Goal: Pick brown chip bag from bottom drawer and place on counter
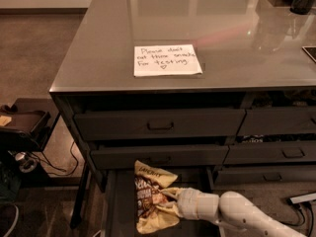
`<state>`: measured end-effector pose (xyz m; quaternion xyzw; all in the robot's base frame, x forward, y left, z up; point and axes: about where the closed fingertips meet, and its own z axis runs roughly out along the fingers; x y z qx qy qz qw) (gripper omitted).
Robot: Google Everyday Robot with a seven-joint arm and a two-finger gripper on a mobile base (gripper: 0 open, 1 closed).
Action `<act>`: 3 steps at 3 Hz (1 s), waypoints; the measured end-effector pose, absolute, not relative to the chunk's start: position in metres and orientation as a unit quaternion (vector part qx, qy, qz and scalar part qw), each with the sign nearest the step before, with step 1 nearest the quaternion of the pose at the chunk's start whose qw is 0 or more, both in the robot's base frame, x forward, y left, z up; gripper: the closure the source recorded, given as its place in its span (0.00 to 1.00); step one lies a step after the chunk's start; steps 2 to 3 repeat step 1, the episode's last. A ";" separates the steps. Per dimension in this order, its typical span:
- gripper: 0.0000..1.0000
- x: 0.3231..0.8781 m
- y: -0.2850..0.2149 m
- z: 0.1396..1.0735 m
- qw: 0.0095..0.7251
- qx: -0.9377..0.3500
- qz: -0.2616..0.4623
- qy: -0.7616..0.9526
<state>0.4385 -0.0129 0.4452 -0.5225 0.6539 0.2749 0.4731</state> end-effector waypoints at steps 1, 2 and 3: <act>1.00 0.444 -0.005 0.490 0.514 -0.526 0.299 0.608; 1.00 0.444 -0.005 0.490 0.514 -0.526 0.299 0.608; 1.00 0.444 -0.005 0.490 0.514 -0.526 0.299 0.608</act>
Offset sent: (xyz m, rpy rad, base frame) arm 0.0000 0.0000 0.0000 0.0000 0.0000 0.0000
